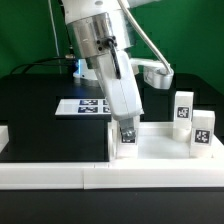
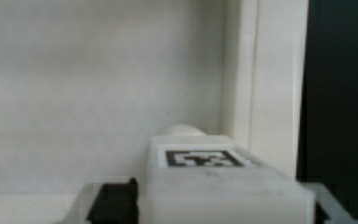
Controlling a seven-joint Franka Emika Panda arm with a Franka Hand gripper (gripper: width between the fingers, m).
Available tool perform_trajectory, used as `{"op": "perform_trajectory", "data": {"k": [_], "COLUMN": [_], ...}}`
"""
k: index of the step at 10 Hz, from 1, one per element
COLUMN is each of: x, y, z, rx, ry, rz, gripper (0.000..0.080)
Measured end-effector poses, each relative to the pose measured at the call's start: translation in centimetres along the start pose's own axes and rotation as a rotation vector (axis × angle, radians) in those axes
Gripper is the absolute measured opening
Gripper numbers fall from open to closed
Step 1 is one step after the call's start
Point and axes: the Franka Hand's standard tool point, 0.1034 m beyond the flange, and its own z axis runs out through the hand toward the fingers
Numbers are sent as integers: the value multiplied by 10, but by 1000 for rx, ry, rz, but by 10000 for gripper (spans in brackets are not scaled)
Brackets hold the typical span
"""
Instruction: Assemble square table
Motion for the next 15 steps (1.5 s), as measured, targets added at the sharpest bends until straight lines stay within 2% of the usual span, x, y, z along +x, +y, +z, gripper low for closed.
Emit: {"op": "perform_trajectory", "data": {"k": [1, 2, 3, 4, 5, 6, 7, 8, 9, 10, 11, 12, 13, 14, 15], "x": [-1, 0, -2, -12, -7, -6, -3, 10, 12, 13, 13, 12, 11, 11, 10], "y": [1, 1, -1, -3, -2, -2, -2, -6, -10, -15, -15, -15, -15, -15, -15], "z": [0, 0, -1, 0, 0, 0, -1, -5, -5, -5, -4, -4, -4, -4, -4], "rx": [-12, -20, -48, -88, -79, -85, -99, -145, -150, -166, -163, -161, -145, -140, -130], "ry": [10, 20, 47, 77, 65, 66, 69, 109, 126, 148, 146, 146, 151, 154, 158], "rz": [-97, -262, -482, -692, -680, -772, -935, -1287, -1453, -1663, -1645, -1637, -1507, -1449, -1357], "gripper": [498, 498, 621, 641, 648, 648, 649, 649, 649, 649, 649, 526, 387, 289, 289]}}
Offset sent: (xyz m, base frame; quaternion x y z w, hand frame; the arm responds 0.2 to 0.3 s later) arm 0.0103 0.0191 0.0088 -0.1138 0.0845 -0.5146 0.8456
